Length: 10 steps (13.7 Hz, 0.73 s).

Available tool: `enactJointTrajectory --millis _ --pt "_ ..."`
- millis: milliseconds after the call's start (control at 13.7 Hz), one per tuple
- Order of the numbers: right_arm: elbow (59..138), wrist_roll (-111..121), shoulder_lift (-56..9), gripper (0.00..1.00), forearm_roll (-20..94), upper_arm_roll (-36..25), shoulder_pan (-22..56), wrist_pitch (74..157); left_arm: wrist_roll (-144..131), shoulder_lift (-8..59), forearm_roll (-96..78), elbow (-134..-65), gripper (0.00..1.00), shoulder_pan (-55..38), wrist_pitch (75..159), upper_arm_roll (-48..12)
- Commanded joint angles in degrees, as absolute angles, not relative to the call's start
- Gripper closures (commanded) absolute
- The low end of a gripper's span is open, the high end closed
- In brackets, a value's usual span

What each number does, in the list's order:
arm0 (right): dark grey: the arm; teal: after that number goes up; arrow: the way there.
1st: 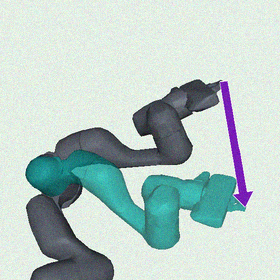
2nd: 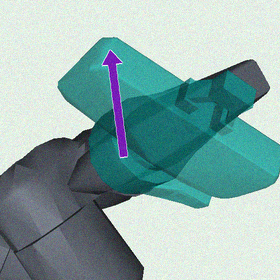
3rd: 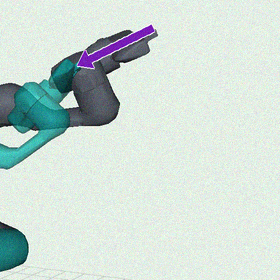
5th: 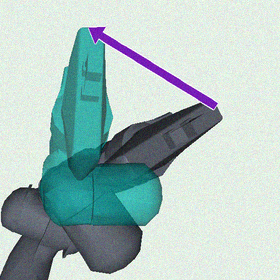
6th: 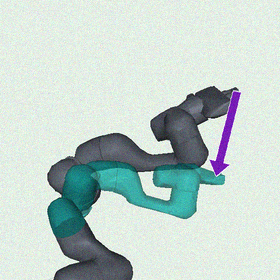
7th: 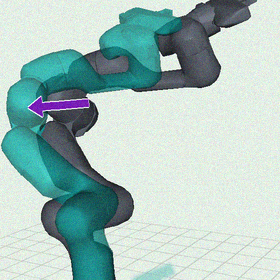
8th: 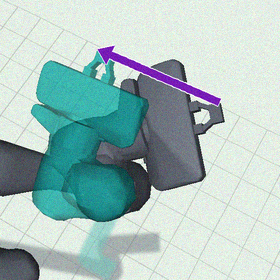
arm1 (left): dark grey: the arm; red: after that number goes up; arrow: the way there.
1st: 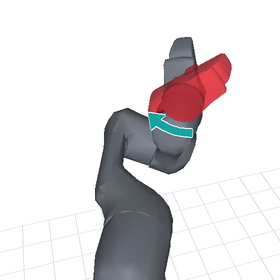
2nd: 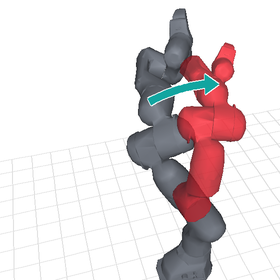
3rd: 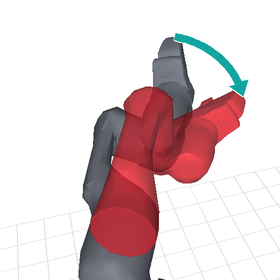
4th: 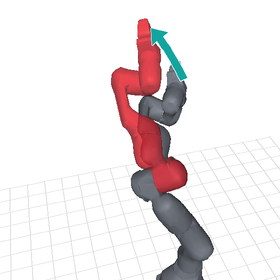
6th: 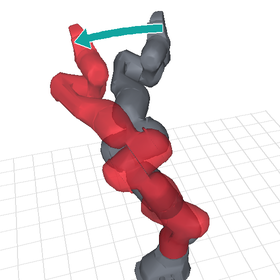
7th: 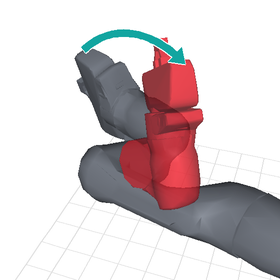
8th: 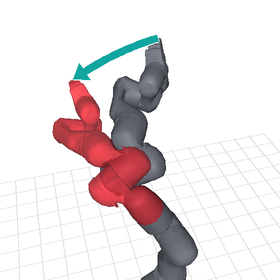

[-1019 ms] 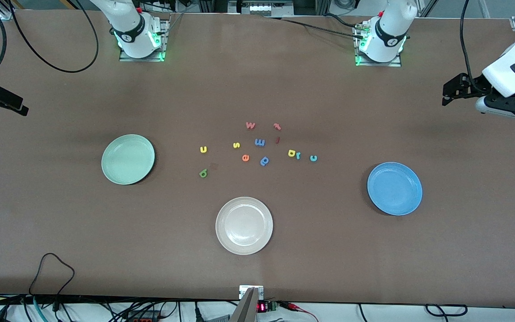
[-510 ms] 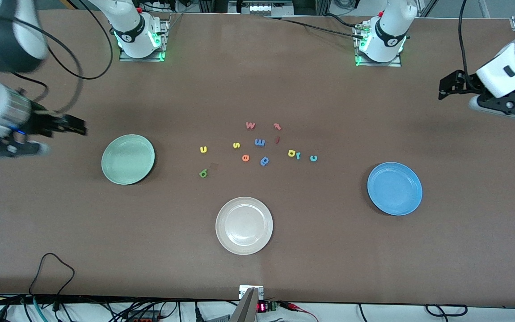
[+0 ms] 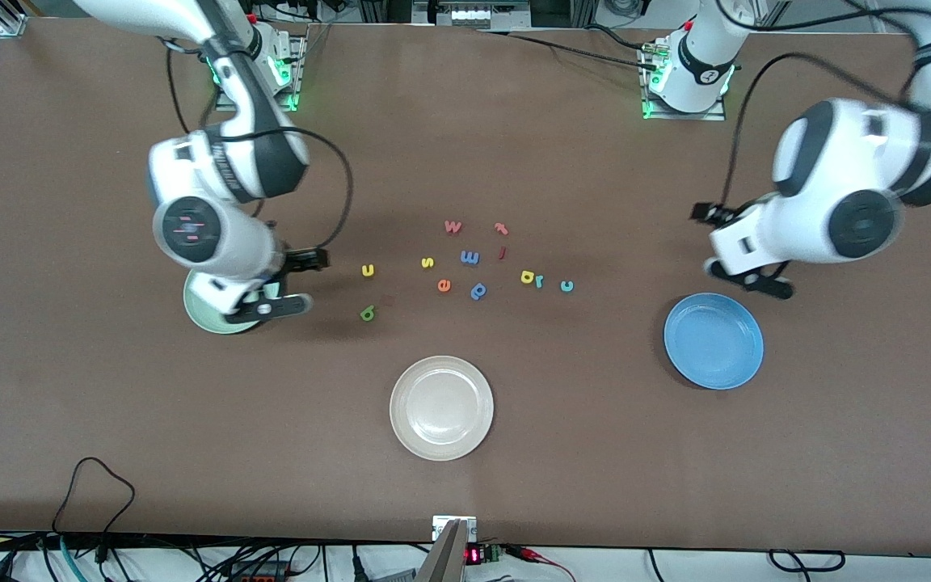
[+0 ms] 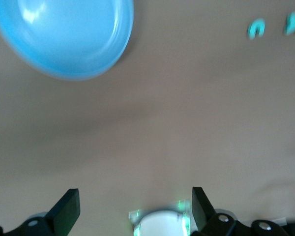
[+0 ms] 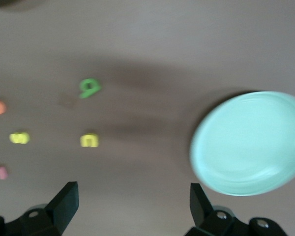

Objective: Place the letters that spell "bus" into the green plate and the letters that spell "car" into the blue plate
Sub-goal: 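Grasp the yellow n with the right gripper while the left gripper grasps cyan c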

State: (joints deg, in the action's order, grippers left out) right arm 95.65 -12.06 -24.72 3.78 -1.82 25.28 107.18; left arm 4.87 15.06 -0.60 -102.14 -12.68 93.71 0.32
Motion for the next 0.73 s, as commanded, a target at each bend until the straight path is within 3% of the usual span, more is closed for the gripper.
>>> enactJointTrajectory --millis 0,146,364,510,655 --pt "95.0 -14.1 -28.4 0.00 5.5 -2.5 27.2 109.0 -3.5 18.7 -1.1 -100.4 0.00 -18.3 100.5 0.5" --pt "95.2 -15.4 -31.4 0.13 5.5 -2.5 29.0 110.5 -9.9 22.8 -1.1 -100.4 0.00 -23.1 108.0 0.5" --pt "98.7 -17.6 -32.7 0.17 5.6 -2.5 30.8 114.0 -14.9 27.8 -2.5 -100.5 0.00 -27.3 115.3 0.4" --pt "100.5 -21.4 -33.6 0.19 5.6 -2.5 33.5 117.5 -15.3 30.1 -2.5 -101.8 0.13 -29.7 120.9 -0.2" --pt "100.5 -24.6 -35.1 0.34 5.6 -2.5 35.0 119.1 -15.6 31.8 -2.4 -104.0 0.18 -30.7 127.1 -0.3"
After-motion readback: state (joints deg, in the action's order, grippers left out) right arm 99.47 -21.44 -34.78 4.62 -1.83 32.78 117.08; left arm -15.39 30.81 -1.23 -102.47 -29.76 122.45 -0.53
